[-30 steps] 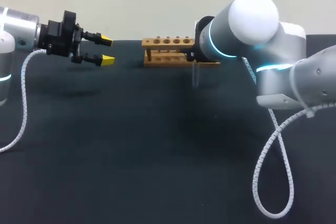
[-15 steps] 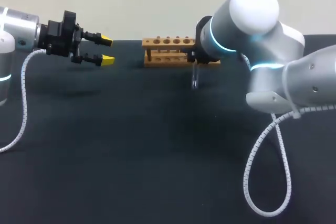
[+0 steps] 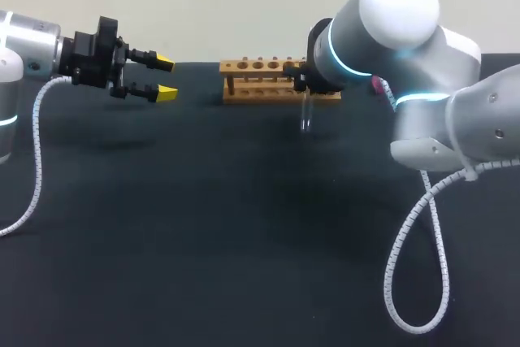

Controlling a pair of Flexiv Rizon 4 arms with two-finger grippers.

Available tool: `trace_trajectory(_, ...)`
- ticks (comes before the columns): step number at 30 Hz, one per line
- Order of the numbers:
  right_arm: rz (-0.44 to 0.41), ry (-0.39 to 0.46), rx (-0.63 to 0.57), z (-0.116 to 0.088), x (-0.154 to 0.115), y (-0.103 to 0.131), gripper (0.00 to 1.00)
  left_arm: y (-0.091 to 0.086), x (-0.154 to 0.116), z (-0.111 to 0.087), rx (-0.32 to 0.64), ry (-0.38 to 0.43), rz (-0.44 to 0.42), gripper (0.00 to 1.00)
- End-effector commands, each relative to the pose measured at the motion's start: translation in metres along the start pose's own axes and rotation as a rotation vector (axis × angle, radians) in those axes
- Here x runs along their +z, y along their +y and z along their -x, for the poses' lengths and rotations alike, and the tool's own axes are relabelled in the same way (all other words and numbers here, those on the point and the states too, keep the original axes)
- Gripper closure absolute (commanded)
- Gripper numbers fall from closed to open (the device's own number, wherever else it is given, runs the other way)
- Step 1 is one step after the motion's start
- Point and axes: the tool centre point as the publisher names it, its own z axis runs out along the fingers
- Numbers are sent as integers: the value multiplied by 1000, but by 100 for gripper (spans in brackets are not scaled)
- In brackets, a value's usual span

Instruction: Grasp the test tube, adjust it, and insert it.

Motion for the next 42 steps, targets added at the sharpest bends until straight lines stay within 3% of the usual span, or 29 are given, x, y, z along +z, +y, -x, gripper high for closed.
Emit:
trace_trajectory(1, 6, -78, -5, -6, -25, -4, 100, 0, 0, -1, 2, -2, 1, 0)
trace_trajectory(6, 19, -177, -36, -2, -49, -5, 100, 0, 0, -1, 2, -2, 1, 0)
trace_trajectory(22, -21, -289, -15, -3, -97, -16, 100, 0, 0, -1, 2, -2, 1, 0)
trace_trajectory(42, 4, -334, -20, 0, -112, -20, 100, 0, 0, -1, 2, -2, 1, 0)
